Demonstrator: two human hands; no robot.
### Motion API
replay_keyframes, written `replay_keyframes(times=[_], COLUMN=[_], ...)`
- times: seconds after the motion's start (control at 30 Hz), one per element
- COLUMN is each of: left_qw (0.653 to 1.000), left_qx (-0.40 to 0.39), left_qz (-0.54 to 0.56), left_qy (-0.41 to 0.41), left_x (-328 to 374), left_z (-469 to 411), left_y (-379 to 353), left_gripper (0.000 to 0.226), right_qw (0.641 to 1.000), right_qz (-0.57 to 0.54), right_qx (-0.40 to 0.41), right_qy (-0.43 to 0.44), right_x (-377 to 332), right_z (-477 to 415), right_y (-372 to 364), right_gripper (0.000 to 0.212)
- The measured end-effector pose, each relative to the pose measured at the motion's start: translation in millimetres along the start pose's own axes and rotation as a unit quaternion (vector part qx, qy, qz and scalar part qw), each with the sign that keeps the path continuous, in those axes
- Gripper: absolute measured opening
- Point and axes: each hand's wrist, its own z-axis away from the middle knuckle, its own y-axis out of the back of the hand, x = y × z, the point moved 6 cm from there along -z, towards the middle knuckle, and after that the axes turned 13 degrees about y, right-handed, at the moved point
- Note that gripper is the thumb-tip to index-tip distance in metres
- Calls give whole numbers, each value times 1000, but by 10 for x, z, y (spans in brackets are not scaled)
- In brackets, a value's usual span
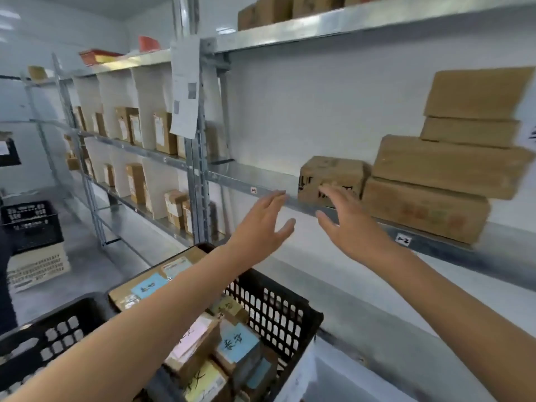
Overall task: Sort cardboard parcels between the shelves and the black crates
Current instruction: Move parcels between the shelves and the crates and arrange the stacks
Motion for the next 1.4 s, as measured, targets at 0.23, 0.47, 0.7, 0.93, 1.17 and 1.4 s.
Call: replay_keyframes(times=[0.23,0.47,0.7,0.93,1.17,1.4], left_qw=[993,986,971,943,867,781], left_qx=[6,-33,-80,-88,-78,-11], left_qz=[76,112,221,321,484,617], left_qy=[-89,-123,-41,27,86,91], left_x=[1012,1825,2327,2638,2696,2200], left_z=[-563,-1132,-1662,-1968,-1672,-1135], left_y=[-270,-434,-532,-647,-654,-377], left_gripper=[50,57,67,49,33,16], right_qw=[993,976,958,959,958,960], right_qz=[80,127,108,34,22,-32], right_qx=[59,126,199,176,245,265], right_qy=[-60,-127,-173,-220,-147,-80], right_x=[590,1055,1505,1870,1785,1269], right_z=[281,347,110,-137,-53,99], right_y=[954,1780,2375,2464,2465,2191], right_gripper=[55,62,71,81,64,63])
